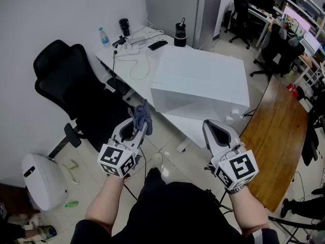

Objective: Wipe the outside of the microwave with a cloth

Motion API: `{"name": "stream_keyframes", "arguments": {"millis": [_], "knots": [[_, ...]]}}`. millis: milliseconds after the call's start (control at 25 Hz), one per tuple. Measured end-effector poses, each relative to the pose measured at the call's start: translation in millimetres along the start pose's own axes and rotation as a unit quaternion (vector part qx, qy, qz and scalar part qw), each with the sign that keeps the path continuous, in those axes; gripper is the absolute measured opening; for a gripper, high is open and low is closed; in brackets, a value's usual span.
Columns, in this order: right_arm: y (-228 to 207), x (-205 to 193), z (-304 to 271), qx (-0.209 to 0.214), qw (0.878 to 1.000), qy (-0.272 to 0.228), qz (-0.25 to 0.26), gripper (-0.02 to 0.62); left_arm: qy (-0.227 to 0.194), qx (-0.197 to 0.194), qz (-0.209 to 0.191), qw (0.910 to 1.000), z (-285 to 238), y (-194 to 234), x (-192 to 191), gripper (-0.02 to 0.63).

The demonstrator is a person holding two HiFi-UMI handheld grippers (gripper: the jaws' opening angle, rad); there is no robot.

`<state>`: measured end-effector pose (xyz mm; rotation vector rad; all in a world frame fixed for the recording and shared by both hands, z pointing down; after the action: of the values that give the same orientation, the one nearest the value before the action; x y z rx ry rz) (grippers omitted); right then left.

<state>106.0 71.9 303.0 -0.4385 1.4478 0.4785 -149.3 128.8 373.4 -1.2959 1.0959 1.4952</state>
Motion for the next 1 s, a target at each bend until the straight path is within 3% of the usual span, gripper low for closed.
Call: {"name": "stream_keyframes", "arguments": {"millis": [280, 520, 800, 1000], "knots": [[-6, -3, -40, -0.005, 1.0, -0.005, 0.007, 0.002, 0.023, 0.014, 0.018, 0.9995, -28, 49, -31, 0.11], [-14, -4, -85, -0.006, 1.0, -0.015, 0.015, 0.002, 0.055, 0.002, 0.031, 0.998, -61, 88, -69, 0.109], [-29, -8, -138, -0.019, 1.0, -0.005, 0.021, 0.002, 0.09, -0.049, 0.046, 0.9937, -105, 127, -103, 0.109], [-39, -13, -171, -0.032, 0.999, 0.005, 0.02, 0.002, 0.108, -0.105, 0.066, 0.9864, -134, 144, -118, 0.109]]}}
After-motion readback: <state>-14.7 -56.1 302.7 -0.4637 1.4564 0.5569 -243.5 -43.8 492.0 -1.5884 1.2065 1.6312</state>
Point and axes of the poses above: the fingertips, and each gripper's own axes: z backward along the fingers, y to its left, x out of its top, the point moved 6 cm from there along z, backward along the fingers, and after that the axes turned 12 degrees about -y, right-handed, at the moved point
